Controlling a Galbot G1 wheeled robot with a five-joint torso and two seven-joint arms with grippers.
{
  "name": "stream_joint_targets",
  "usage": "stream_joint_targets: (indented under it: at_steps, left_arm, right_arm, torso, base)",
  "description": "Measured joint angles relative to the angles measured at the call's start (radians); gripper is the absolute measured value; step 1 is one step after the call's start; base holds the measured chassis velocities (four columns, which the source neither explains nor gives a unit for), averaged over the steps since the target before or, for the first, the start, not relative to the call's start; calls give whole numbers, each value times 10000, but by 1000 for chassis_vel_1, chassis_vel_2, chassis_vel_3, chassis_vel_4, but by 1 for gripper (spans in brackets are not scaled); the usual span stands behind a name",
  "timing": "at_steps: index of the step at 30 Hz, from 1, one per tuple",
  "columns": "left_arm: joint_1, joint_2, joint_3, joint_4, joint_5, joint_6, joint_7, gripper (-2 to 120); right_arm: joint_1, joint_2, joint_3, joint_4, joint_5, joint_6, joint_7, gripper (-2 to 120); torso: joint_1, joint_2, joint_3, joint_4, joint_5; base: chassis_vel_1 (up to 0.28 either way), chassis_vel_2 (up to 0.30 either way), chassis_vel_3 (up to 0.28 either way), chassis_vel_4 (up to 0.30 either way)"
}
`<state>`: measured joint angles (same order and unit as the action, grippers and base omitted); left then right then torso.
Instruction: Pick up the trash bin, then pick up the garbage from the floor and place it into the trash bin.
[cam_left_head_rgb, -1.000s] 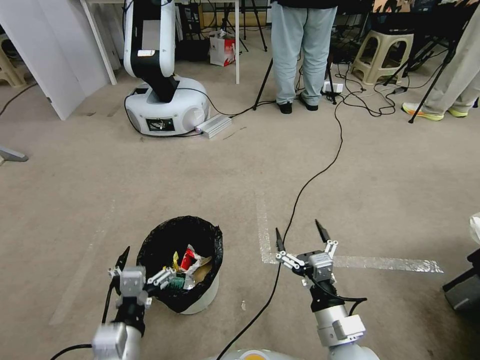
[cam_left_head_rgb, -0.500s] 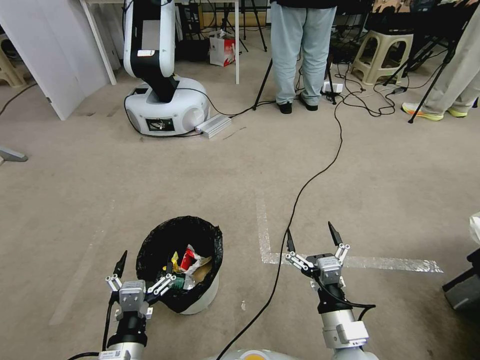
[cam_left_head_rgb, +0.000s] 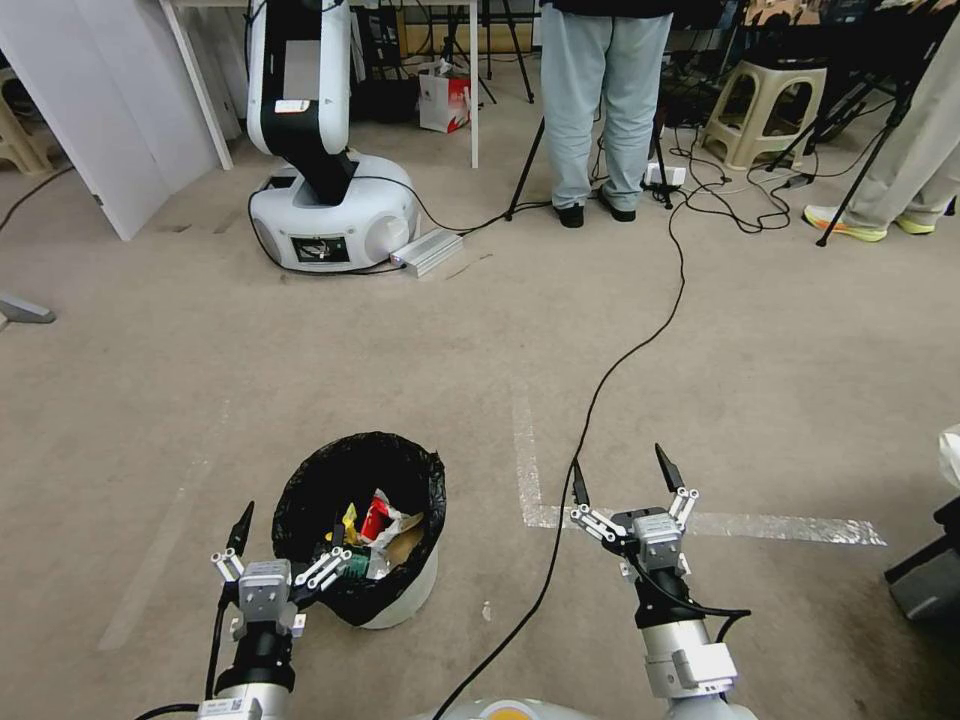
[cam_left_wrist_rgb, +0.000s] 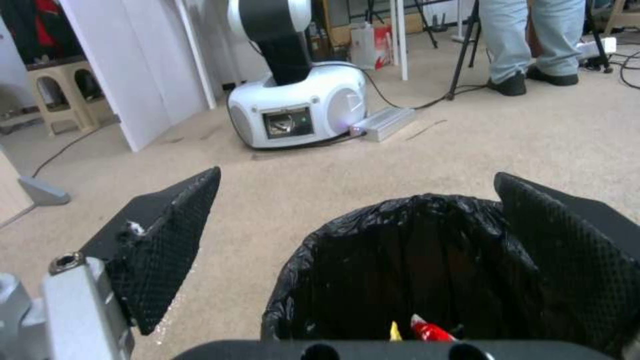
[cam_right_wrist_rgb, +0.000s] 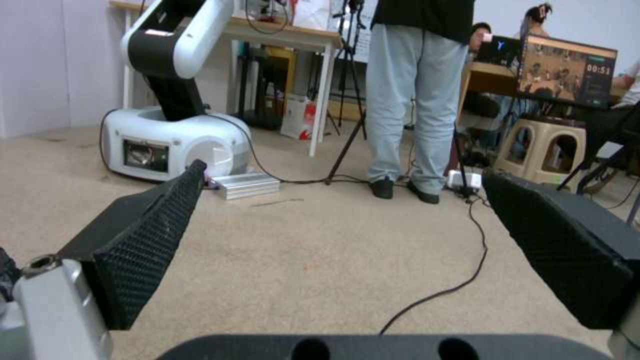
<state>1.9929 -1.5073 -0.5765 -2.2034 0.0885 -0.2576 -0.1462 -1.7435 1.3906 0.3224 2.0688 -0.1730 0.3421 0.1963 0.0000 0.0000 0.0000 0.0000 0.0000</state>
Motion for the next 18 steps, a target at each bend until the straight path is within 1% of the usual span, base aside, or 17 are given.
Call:
stream_joint_targets:
  at_steps: [18]
  left_arm:
    - [-5,4,-8,0,-20,35,-6,100]
  right_arm:
    - [2,-4,-8,2,11,-8,-13,100]
  torso:
    - [0,0,0,0,0]
  base:
    - [0,0,0,0]
